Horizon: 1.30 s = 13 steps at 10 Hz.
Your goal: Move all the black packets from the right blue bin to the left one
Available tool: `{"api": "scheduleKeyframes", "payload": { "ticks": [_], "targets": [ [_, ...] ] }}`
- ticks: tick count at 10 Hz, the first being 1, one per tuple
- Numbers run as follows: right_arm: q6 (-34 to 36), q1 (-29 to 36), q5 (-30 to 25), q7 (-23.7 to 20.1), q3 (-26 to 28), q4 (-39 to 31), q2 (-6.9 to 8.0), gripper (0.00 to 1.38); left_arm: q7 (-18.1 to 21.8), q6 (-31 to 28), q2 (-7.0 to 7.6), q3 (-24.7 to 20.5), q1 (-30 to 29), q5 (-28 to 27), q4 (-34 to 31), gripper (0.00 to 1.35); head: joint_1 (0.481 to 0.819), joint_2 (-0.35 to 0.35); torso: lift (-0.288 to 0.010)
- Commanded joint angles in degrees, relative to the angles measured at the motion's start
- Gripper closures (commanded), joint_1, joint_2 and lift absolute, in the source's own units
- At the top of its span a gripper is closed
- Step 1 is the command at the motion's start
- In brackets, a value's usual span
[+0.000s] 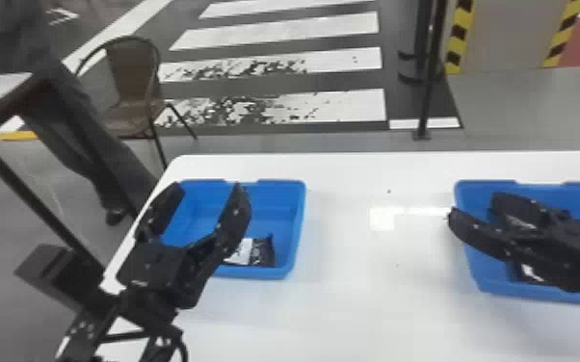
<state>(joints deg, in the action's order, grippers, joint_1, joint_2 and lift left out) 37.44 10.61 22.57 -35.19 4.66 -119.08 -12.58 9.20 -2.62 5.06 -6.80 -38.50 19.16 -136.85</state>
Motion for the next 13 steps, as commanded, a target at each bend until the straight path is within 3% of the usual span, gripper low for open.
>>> {"api": "scheduleKeyframes", "payload": {
  "ticks": [1,2,4,6,9,13],
  "targets": [
    [0.81,-3.45,-5.31,0.03,4.59,3.28,-0.25,0.15,0.11,-2.16,-0.23,1.31,-5.65,3.92,-3.99,0.12,0.695,0.13,-0.14],
    [1.23,-5.98,-9.31,-0.15,7.68,6.09,-0.69,0.15,0.46,-3.85,-0.49,1.54,-6.07,4.37,-3.99,0.12,0.695,0.093,-0.14],
    [1.79,-10.48,-17.99,-3.66,12.48,12.56,-1.57,0.14,1.43,-4.27,-1.02,0.05,-6.07,4.6,-3.99,0.12,0.695,-0.052,-0.14],
    [3.06,-13.71,-23.48,-7.26,14.76,17.77,-2.53,0.14,1.61,-5.53,-1.37,-0.52,-6.21,4.72,-3.99,0.12,0.695,-0.133,-0.14],
    [4.04,-15.82,-26.68,-8.76,14.88,23.95,-2.8,0.14,1.69,-6.38,-1.28,-0.29,-5.37,4.72,-3.85,0.12,0.695,-0.183,-0.14],
    [0.52,-20.74,-26.56,-7.88,12.36,33.52,-1.48,0.14,1.69,-6.94,-1.11,0.28,-4.95,4.49,-3.57,0.12,0.695,-0.19,-0.14]
  ]
}}
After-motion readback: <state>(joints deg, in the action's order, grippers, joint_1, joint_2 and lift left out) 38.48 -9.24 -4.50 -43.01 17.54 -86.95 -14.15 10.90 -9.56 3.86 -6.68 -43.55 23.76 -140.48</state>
